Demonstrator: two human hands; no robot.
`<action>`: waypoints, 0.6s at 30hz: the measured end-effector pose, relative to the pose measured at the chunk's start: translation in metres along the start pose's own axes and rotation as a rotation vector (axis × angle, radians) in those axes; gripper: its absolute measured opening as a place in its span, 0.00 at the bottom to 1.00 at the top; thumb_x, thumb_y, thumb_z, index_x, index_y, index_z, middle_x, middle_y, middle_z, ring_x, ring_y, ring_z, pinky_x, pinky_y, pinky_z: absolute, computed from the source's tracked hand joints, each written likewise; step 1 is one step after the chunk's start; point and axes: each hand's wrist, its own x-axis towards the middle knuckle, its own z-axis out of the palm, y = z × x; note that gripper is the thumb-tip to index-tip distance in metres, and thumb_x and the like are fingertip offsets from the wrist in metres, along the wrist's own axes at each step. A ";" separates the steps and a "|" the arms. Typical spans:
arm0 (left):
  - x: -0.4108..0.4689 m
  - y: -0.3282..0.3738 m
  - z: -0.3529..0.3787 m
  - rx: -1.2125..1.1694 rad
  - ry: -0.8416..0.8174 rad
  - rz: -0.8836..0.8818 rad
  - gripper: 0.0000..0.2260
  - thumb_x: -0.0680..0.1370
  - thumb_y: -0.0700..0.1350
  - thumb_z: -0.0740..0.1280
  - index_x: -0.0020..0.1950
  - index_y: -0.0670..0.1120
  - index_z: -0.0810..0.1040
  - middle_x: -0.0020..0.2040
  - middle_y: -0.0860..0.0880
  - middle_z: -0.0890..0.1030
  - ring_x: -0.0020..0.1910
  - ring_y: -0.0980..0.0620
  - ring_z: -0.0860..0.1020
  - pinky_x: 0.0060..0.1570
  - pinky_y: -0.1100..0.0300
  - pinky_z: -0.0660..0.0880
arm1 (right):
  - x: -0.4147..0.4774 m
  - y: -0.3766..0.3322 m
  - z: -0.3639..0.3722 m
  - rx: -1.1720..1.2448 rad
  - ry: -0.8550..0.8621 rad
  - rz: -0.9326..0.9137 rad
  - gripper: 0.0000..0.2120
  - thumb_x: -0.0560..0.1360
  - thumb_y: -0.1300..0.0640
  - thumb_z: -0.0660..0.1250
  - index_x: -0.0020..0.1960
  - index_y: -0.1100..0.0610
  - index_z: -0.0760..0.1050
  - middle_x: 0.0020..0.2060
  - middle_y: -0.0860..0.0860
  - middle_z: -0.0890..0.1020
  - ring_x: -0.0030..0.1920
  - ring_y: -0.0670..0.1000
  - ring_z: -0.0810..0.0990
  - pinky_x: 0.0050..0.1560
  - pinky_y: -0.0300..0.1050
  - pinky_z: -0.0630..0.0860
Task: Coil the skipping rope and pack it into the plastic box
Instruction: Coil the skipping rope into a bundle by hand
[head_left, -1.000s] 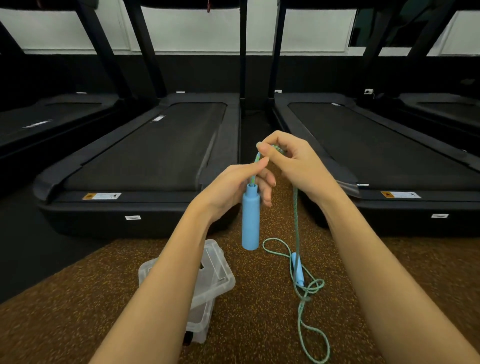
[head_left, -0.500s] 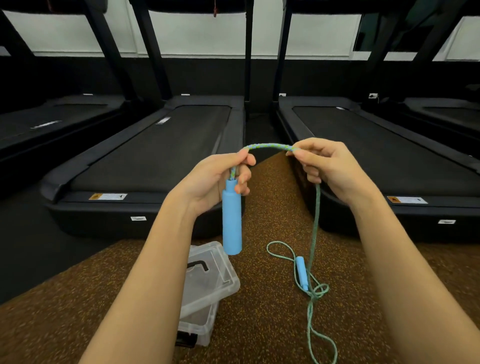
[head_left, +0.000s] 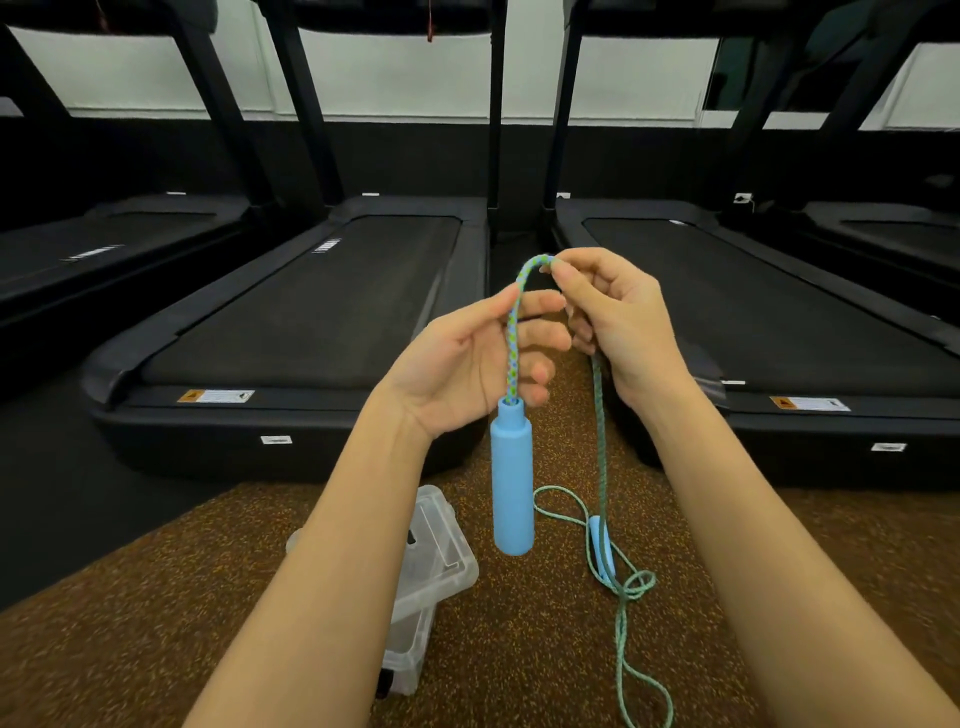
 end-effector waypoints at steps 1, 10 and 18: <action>0.001 -0.001 0.001 -0.015 -0.018 0.007 0.16 0.78 0.48 0.55 0.52 0.43 0.81 0.41 0.47 0.84 0.34 0.53 0.81 0.35 0.61 0.77 | -0.001 -0.001 0.002 0.011 0.011 -0.007 0.06 0.77 0.58 0.64 0.44 0.50 0.78 0.28 0.49 0.72 0.23 0.42 0.66 0.22 0.34 0.62; 0.009 -0.004 0.010 0.018 0.059 0.080 0.18 0.77 0.49 0.54 0.56 0.45 0.81 0.46 0.48 0.85 0.30 0.57 0.79 0.25 0.68 0.74 | -0.005 0.006 0.015 -0.117 0.069 -0.016 0.09 0.77 0.61 0.63 0.42 0.48 0.76 0.34 0.45 0.79 0.36 0.39 0.80 0.37 0.34 0.77; 0.003 0.010 0.012 -0.033 0.299 0.262 0.21 0.81 0.47 0.50 0.52 0.42 0.81 0.44 0.47 0.85 0.28 0.56 0.80 0.22 0.68 0.74 | -0.013 0.023 0.022 -0.294 -0.129 0.001 0.07 0.78 0.54 0.61 0.49 0.47 0.77 0.22 0.39 0.75 0.23 0.37 0.71 0.27 0.29 0.64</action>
